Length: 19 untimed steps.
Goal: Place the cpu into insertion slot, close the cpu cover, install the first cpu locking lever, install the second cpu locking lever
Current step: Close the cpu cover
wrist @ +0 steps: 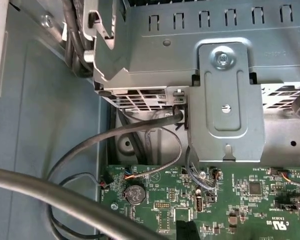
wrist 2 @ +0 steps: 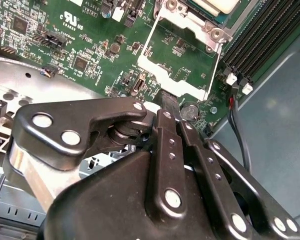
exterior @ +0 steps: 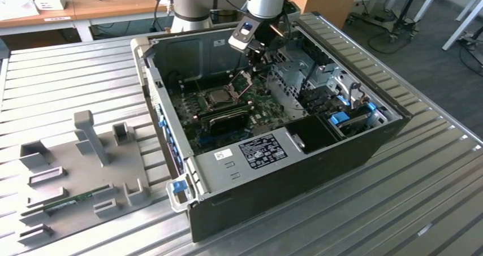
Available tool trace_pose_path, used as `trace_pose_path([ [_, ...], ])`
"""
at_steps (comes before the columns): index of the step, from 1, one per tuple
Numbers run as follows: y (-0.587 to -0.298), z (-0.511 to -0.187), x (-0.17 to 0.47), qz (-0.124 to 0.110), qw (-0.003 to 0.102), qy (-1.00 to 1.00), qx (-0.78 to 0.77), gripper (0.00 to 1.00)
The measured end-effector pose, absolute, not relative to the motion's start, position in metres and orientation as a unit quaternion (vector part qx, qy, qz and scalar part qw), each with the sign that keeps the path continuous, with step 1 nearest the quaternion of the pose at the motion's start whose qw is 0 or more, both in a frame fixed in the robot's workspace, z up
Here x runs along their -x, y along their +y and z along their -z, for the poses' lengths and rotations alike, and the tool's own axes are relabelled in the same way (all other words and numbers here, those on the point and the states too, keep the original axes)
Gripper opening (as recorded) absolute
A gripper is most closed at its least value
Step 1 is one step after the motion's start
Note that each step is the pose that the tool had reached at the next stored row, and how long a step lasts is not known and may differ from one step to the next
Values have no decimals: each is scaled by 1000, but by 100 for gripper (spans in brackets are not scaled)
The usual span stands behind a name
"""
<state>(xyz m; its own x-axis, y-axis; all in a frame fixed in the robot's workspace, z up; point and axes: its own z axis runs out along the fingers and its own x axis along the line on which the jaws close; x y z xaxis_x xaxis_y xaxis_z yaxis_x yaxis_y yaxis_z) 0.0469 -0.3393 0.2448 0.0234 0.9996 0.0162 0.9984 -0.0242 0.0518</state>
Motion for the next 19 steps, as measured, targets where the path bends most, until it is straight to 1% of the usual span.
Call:
trace_pose_path([
  [10, -339, -244, -44, -24, 13, 698, -715, 11],
  [19, -339, -244, -23, -26, 15, 698, -715, 11],
])
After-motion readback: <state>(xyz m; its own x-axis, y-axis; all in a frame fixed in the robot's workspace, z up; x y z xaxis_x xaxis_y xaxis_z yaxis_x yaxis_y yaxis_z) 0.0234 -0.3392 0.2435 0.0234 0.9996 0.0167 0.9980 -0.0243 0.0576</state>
